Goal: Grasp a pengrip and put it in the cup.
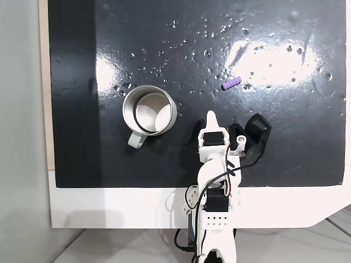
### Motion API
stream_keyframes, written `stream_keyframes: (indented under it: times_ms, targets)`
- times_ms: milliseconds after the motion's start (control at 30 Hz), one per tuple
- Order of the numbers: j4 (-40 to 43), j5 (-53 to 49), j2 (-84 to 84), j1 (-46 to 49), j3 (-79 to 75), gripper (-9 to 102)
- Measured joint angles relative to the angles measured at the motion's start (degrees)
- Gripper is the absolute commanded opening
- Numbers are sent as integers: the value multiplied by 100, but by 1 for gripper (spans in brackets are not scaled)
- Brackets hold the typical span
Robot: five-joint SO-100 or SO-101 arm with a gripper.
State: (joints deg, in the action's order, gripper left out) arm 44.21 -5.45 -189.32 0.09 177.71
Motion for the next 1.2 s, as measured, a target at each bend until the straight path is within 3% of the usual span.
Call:
stream_keyframes:
  times_ms: [1000, 1200]
  targets:
    - [0, 97, 0, 114, -9, 0]
    - [290, 44, 369, 158, -791, 0]
